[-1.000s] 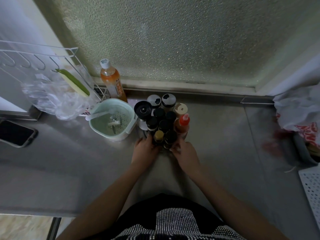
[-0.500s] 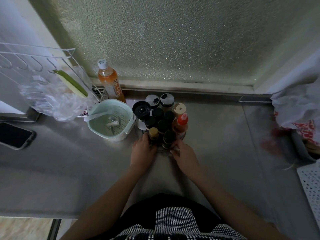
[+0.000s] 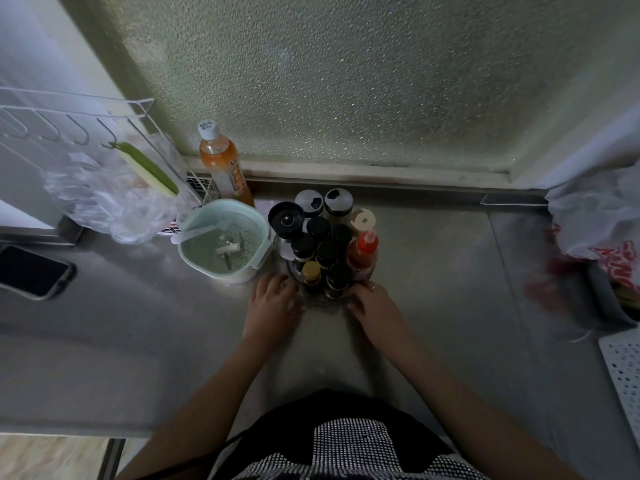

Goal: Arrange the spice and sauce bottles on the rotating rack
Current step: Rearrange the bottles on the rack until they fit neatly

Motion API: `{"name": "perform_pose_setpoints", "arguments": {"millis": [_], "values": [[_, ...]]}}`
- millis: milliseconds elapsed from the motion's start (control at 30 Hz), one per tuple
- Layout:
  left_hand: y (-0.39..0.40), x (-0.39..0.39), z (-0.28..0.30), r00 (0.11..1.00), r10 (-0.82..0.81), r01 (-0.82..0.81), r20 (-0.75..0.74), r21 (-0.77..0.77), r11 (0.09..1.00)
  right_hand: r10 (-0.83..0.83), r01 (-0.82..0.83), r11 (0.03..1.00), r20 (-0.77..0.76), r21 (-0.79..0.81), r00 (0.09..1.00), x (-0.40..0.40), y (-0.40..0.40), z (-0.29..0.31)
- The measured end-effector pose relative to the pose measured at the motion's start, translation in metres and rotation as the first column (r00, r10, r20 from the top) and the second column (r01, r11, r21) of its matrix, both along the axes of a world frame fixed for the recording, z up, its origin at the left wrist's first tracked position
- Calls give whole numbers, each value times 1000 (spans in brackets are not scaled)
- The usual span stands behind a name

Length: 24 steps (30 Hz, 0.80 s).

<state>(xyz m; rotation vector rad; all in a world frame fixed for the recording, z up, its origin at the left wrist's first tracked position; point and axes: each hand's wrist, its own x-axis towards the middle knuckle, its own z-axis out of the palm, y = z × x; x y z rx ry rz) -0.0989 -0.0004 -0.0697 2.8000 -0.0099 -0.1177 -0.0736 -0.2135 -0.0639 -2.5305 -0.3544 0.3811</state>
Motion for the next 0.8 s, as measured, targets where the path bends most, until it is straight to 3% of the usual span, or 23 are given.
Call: {"name": "perform_pose_setpoints", "arguments": {"millis": [333,600,700,800], "values": [[-9,24,11,973,-184,207,-140,165,964,-73,66,993,-67,-97,995,39,4,6],[-9,57,28,976,-144,161,-164,100,982,-142,140,990,-131,-23,981,82,13,11],[-5,68,23,983,-150,166,-106,163,973,-131,131,991,-135,-8,982,93,16,8],[-3,69,23,975,-156,170,-158,81,982,-91,91,996,-121,-11,988,97,16,8]]}}
